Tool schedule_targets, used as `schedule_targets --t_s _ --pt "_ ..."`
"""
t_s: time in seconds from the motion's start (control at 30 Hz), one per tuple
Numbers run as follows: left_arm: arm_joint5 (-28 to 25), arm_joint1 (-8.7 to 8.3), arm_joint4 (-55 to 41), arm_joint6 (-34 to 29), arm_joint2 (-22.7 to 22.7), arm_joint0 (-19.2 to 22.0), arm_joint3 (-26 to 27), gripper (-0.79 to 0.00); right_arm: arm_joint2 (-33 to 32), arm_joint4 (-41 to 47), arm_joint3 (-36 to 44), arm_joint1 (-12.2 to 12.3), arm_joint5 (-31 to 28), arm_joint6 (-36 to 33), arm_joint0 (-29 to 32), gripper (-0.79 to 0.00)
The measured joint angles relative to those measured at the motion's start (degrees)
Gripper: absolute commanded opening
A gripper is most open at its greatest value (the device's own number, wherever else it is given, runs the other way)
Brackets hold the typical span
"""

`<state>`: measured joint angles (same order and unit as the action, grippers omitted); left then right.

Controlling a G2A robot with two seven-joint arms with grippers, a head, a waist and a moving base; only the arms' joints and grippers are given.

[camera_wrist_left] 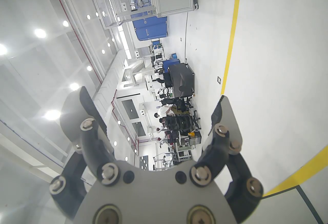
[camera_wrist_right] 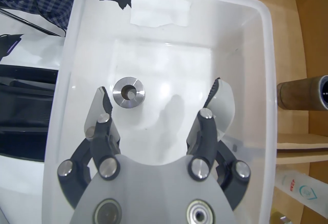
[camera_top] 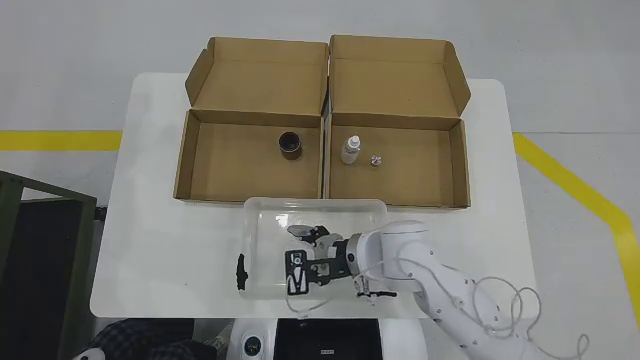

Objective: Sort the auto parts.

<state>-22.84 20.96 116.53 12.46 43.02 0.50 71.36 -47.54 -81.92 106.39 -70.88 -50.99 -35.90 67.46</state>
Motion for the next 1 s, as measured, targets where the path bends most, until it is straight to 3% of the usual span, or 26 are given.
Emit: schedule_targets --t_s 0.43,0.53,0.7,0.9,1.0 --pt "0.0 0.00 0.0 0.0 0.0 0.0 0.0 0.000 3.1 -0.6 -4.3 -0.3 1.0 0.3 -1.5 -0.175" --pt "0.0 0.00 0.0 0.0 0.0 0.0 0.0 0.000 3.8 -0.5 -4.8 -0.3 1.2 0.4 -1.8 -0.228" --pt "0.0 0.00 0.0 0.0 0.0 0.0 0.0 0.000 4.7 -0.5 -5.7 -0.4 1.3 0.5 -2.2 -0.385" --pt "0.0 0.00 0.0 0.0 0.0 0.0 0.0 0.000 5.6 -0.3 -6.5 -0.5 1.4 0.6 -2.8 -0.474" --pt "0.0 0.00 0.0 0.0 0.0 0.0 0.0 0.000 5.9 0.0 -6.6 -0.5 1.4 0.5 -2.9 -0.570"
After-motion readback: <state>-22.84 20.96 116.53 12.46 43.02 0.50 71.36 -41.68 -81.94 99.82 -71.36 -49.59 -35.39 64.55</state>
